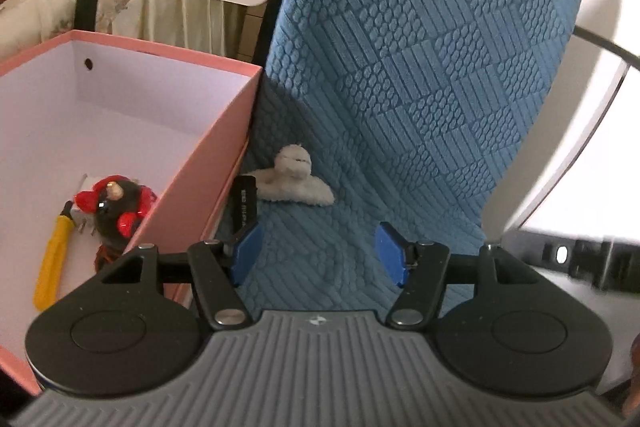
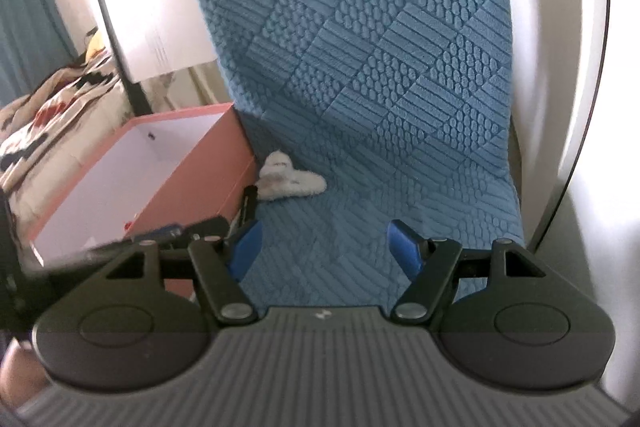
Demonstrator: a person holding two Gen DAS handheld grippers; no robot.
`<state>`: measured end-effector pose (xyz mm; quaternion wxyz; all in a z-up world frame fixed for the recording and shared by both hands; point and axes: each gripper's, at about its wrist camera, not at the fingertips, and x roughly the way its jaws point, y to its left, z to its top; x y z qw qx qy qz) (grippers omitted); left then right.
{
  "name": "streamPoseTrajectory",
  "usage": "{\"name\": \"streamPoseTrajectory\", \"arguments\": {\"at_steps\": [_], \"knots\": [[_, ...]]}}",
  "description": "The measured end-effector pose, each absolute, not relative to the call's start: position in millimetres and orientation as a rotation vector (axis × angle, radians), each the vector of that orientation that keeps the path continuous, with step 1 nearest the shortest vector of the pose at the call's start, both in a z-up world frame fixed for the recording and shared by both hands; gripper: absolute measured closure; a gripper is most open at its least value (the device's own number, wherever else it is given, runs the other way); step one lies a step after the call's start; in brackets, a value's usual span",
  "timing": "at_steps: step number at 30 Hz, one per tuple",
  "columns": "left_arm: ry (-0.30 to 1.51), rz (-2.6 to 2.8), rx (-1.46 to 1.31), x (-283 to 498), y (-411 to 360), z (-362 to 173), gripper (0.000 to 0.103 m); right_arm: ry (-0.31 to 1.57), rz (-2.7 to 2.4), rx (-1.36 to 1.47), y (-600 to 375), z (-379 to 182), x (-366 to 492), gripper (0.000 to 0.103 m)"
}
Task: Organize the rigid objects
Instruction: 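Move both tools back over the seat toward the black stick item, then grasp the black stick with the left gripper while the right gripper grasps the white plush toy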
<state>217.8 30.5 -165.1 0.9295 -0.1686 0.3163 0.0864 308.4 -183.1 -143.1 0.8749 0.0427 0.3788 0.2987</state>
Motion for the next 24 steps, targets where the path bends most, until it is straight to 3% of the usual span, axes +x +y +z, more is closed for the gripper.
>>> {"name": "streamPoseTrajectory", "arguments": {"at_steps": [14, 24], "knots": [[0.706, 0.339, -0.209, 265.8, 21.4, -223.8, 0.035, 0.925, 0.714, 0.073, -114.4, -183.8, 391.9, 0.032], [0.706, 0.476, -0.178, 292.5, 17.8, -251.0, 0.039, 1.013, 0.832, 0.1, -57.2, -214.8, 428.2, 0.042]]}}
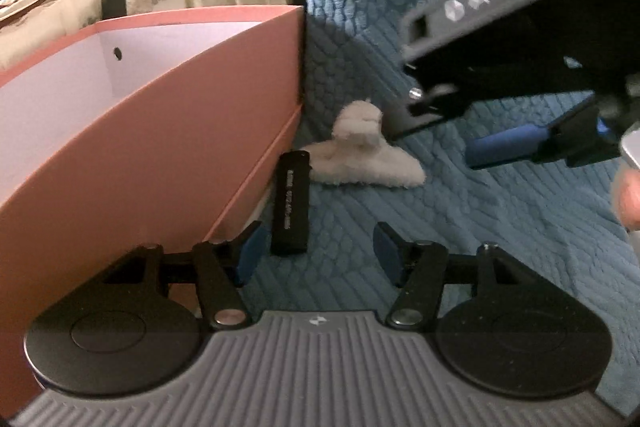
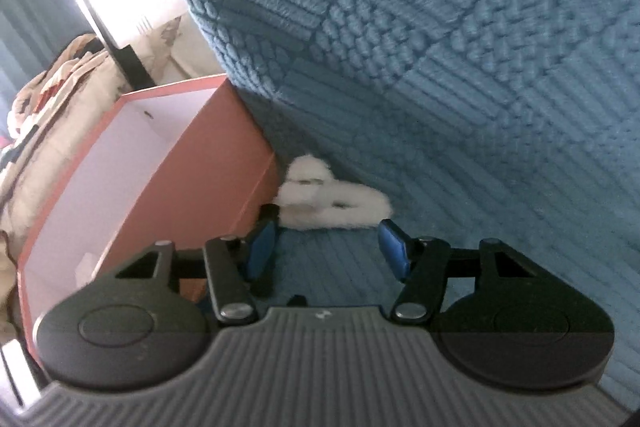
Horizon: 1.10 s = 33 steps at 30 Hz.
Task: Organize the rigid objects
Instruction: 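Grasp the black stick with the left gripper while the right gripper grasps the white plush toy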
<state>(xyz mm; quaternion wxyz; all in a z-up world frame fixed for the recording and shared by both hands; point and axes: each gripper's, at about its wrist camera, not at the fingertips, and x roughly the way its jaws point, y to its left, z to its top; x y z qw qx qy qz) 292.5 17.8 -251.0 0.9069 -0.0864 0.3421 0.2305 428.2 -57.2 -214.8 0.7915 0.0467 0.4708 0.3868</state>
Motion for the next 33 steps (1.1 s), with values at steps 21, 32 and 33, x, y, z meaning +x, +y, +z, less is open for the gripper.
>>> {"name": "streamPoseTrajectory", "arguments": {"at_steps": [21, 32, 33], "knots": [[0.706, 0.631, -0.158, 330.5, 23.8, -274.2, 0.056, 1.005, 0.966, 0.009, 3.4, -245.3, 458.5, 0.049], [0.689, 0.618, -0.165, 324.2, 33.8, -272.8, 0.077, 1.05, 0.957, 0.047, 6.7, -256.6, 467.7, 0.064], [0.689, 0.615, -0.167, 323.5, 34.6, -272.3, 0.077, 1.046, 0.954, 0.043, 7.1, -255.3, 467.1, 0.065]]}}
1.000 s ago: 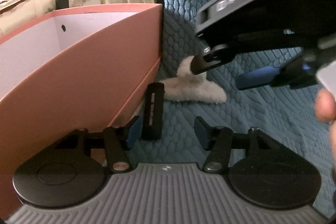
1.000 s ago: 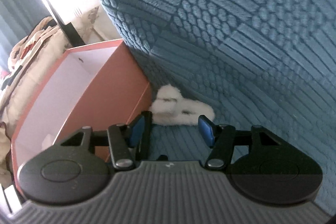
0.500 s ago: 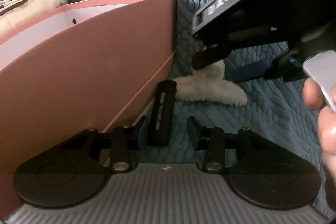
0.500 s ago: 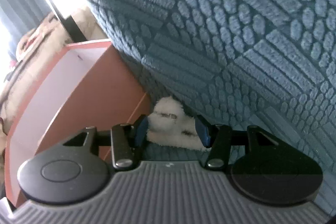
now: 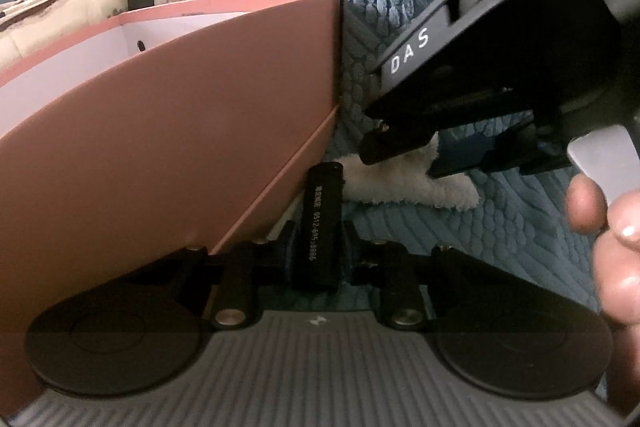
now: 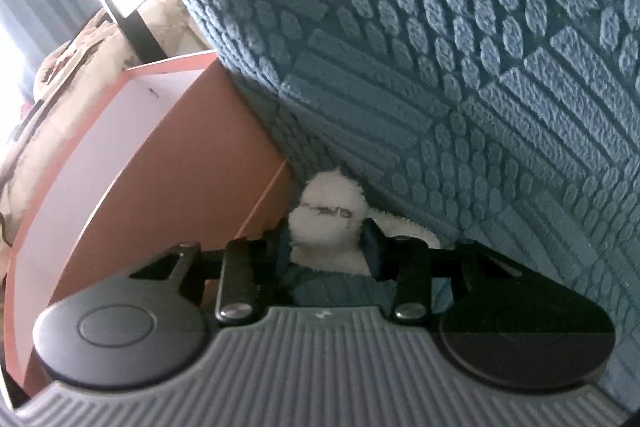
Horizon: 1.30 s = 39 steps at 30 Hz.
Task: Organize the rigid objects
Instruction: 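Grasp the black stick with the left gripper while the right gripper grasps the white plush toy, then lift and carry the black stick and white plush toy toward the pink box with both tools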
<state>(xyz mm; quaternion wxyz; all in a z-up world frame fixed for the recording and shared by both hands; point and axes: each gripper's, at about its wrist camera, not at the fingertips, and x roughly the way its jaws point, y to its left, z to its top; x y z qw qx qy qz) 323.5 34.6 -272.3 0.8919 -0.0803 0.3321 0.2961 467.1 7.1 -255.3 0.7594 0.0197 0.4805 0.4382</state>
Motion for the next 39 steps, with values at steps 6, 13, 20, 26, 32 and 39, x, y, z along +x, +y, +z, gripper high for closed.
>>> {"name": "streamPoseTrajectory", "arguments": {"at_steps": [6, 13, 20, 26, 32, 39], "knots": [[0.685, 0.592, -0.193, 314.1, 34.1, -266.6, 0.077, 1.028, 0.923, 0.031, 1.1, -251.6, 464.2, 0.067], [0.669, 0.558, -0.208, 299.2, 32.8, -258.8, 0.092, 1.035, 0.879, 0.006, -17.1, -247.3, 456.8, 0.067], [0.673, 0.521, -0.251, 280.9, 35.1, -256.4, 0.092, 1.056, 0.819, -0.044, -38.2, -241.1, 444.1, 0.067], [0.674, 0.474, -0.287, 263.5, 36.8, -250.4, 0.092, 1.054, 0.774, -0.067, -56.4, -233.4, 421.8, 0.067], [0.687, 0.419, -0.325, 244.7, 37.5, -247.1, 0.092, 1.069, 0.684, -0.032, -85.9, -233.4, 401.0, 0.068], [0.729, 0.327, -0.341, 227.5, 43.9, -245.2, 0.092, 1.051, 0.585, 0.005, -126.7, -220.7, 371.4, 0.068]]}}
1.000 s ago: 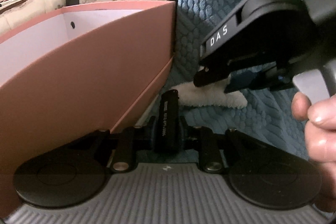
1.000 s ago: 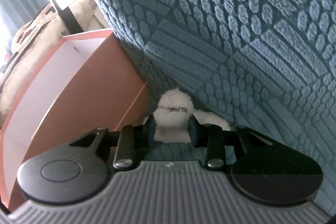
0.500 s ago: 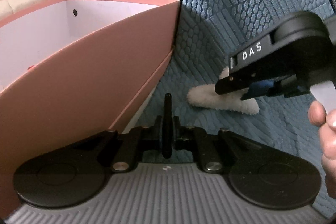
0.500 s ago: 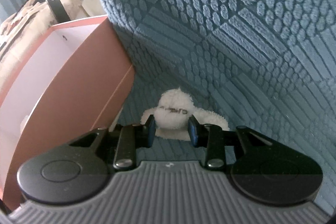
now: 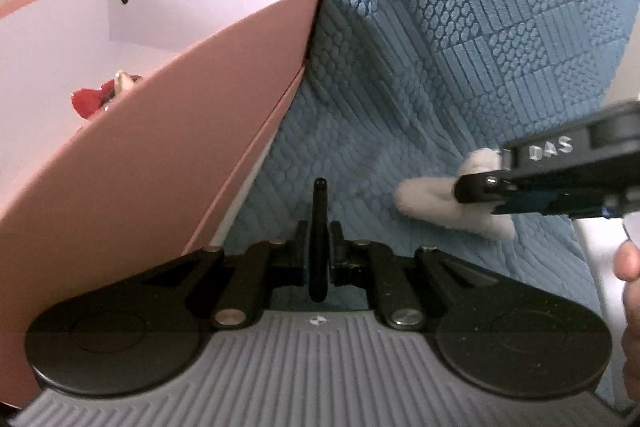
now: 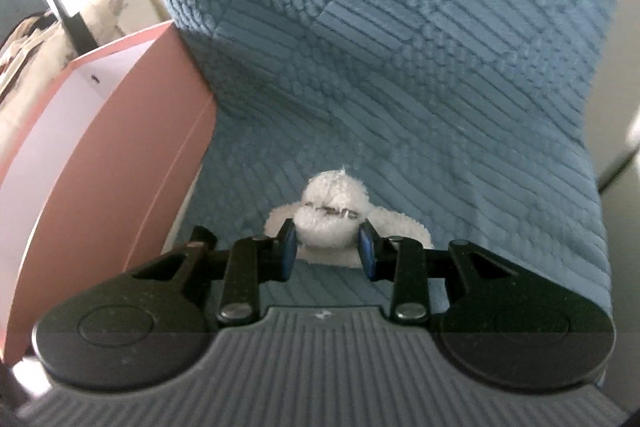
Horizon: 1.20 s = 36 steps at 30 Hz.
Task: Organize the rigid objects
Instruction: 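Lift and carry the black stick and white plush toy toward the pink box with both tools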
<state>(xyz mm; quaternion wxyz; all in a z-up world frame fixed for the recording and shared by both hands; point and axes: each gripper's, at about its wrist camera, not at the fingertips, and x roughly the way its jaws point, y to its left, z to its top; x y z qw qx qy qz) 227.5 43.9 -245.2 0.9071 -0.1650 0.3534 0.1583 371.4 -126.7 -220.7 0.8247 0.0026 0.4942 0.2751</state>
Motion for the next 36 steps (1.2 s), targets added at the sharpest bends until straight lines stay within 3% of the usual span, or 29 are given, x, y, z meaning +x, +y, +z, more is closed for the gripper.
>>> {"name": "streamPoseTrajectory", "arguments": {"at_steps": [21, 36], "knots": [[0.855, 0.127, -0.355, 179.6, 39.7, -239.9, 0.092, 1.045, 0.398, 0.02, -176.7, -197.5, 261.1, 0.068], [0.875, 0.105, -0.305, 193.9, 33.2, -253.3, 0.092, 1.115, 0.392, -0.025, -171.3, -219.8, 264.9, 0.067]]}}
